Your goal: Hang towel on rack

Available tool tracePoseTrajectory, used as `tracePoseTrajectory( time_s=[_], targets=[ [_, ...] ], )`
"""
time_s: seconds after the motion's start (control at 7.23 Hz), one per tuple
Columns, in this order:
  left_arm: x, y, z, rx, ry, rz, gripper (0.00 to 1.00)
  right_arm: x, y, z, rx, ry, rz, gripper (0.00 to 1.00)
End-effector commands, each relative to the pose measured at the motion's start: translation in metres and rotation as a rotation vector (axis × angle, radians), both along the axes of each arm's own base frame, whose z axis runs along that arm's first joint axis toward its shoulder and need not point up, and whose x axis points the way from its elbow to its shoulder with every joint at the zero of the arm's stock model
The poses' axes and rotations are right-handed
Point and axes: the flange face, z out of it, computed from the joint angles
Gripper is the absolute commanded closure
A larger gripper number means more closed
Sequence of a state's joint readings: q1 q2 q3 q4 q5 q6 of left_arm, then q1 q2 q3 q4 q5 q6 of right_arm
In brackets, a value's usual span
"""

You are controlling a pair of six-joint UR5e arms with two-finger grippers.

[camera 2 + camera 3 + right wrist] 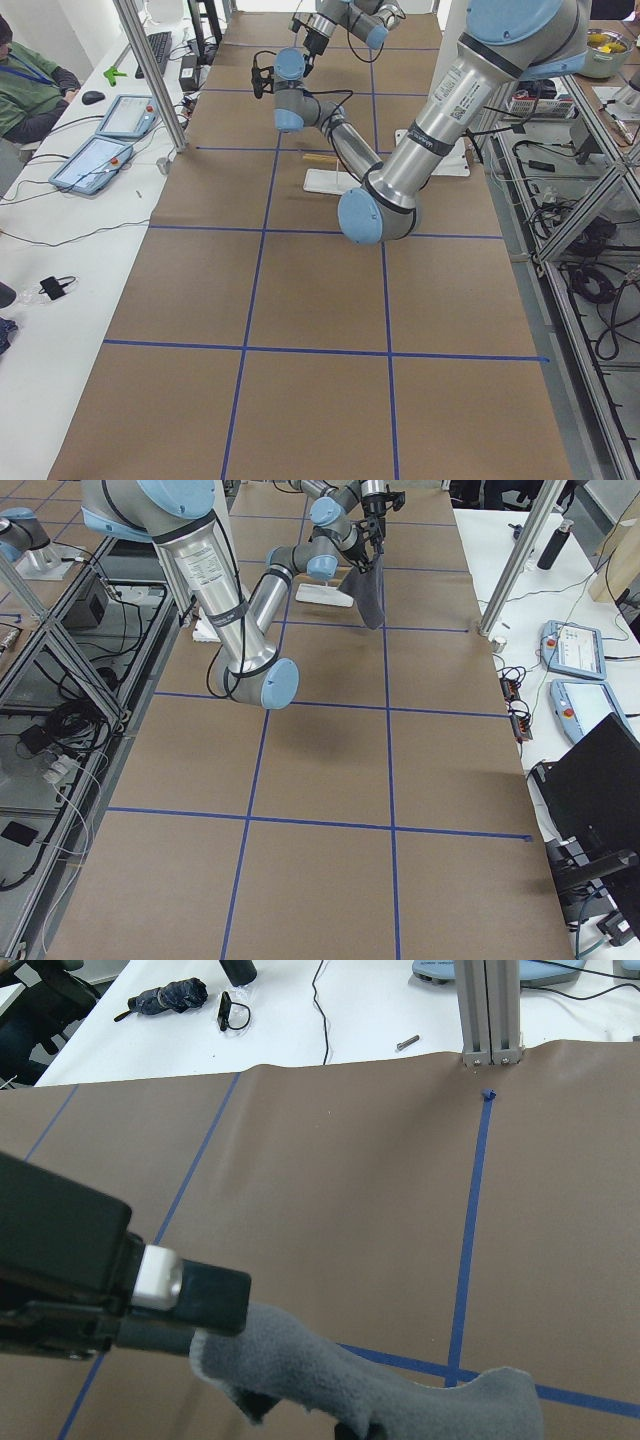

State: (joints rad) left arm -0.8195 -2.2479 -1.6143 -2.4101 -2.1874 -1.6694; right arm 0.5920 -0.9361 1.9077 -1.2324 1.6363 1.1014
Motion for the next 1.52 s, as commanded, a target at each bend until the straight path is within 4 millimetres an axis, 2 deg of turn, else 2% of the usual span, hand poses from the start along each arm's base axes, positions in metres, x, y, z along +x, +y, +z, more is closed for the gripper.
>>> tracePoseTrajectory(
  time_s=[0.0,0.28,0.83,0.97,1.11,1.25,1.38],
  targets=[
    [0.002,0.004,-0.002,0.015,0.014,0.006,0.49,-0.004,-0.006,0.001,-0.005,-0.001,0.025,1.0],
    [0.008,0.009,-0.002,0.017,0.016,0.019,0.54,-0.005,-0.005,0.0,-0.004,-0.004,0.025,1.0],
    [0.007,0.009,0.001,0.019,0.018,0.017,0.57,-0.009,0.005,-0.001,-0.017,-0.02,0.012,1.0],
    [0.007,0.009,0.001,0.019,0.018,0.017,0.69,-0.011,0.008,0.001,-0.017,-0.02,0.006,1.0],
    [0.007,0.009,0.001,0.018,0.017,0.017,0.91,-0.014,0.012,0.004,-0.007,-0.034,0.001,1.0],
    [0.006,0.008,0.001,0.02,0.017,0.014,1.0,-0.017,0.015,0.009,-0.006,-0.031,0.0,1.0],
    [0.006,0.008,0.001,0.021,0.018,0.014,1.0,-0.017,0.015,0.01,-0.007,-0.03,0.0,1.0]
  ],
)
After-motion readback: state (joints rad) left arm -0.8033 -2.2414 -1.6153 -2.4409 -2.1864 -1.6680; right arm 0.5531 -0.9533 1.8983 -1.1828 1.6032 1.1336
